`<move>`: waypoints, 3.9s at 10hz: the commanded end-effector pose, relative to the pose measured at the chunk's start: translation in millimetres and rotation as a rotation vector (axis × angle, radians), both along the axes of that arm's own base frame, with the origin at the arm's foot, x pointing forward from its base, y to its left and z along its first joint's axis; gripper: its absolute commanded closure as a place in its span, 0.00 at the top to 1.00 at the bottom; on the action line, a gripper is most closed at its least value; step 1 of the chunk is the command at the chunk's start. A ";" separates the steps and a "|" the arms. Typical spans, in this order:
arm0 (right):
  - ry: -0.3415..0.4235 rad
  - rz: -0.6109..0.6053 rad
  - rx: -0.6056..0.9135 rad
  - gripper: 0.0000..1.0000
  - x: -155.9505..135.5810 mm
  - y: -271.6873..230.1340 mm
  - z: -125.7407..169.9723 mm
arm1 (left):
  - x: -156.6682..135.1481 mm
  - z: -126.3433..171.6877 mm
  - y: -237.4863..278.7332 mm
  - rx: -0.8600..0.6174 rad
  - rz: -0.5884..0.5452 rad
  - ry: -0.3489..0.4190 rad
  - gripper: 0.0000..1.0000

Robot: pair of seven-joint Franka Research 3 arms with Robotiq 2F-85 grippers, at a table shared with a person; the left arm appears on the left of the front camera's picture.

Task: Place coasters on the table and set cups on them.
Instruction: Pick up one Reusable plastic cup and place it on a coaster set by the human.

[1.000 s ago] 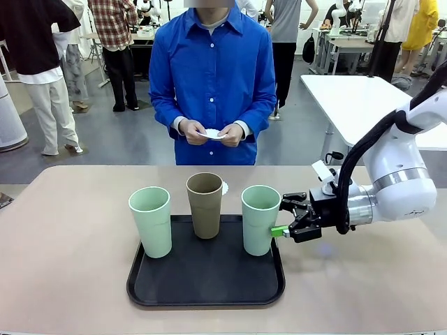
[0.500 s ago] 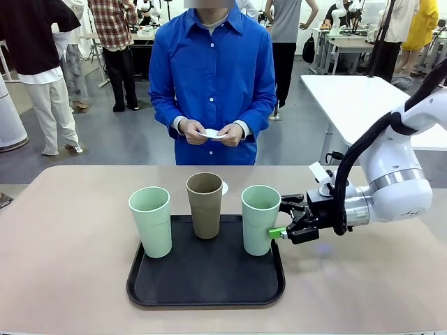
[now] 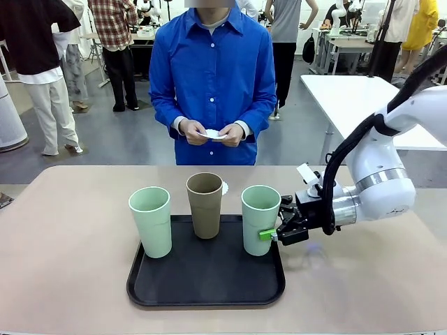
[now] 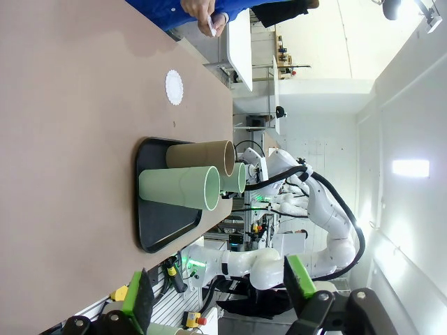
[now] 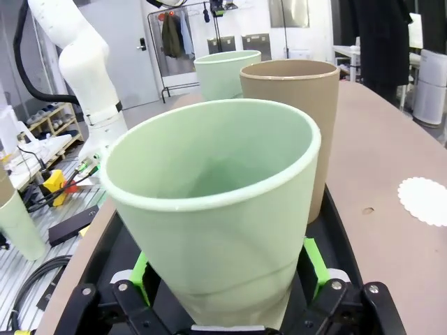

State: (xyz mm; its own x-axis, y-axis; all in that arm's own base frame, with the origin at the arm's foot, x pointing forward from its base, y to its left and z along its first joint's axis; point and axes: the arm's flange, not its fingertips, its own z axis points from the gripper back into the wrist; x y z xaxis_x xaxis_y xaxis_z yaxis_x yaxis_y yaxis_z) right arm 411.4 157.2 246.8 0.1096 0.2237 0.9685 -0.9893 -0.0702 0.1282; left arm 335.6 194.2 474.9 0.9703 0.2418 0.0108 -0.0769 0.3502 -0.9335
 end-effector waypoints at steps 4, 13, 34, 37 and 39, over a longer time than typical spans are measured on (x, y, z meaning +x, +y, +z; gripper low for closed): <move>0.000 0.039 0.024 0.41 6.7 7.4 -8.1 | -1.4 1.3 0.1 -0.009 0.002 -0.004 1.00; 0.145 -0.077 0.022 0.65 -26.3 11.9 142.9 | -1.4 1.3 0.1 -0.009 0.002 -0.004 1.00; 0.057 -0.200 -0.020 0.85 146.2 36.0 183.4 | -1.4 1.3 0.1 -0.009 0.002 -0.004 1.00; 0.054 -0.203 -0.014 0.85 151.8 36.1 182.4 | -1.4 1.3 0.1 -0.009 0.002 -0.004 1.00; -0.028 -0.140 0.006 0.85 173.4 36.5 146.5 | -1.4 1.3 0.1 -0.009 0.002 -0.004 1.00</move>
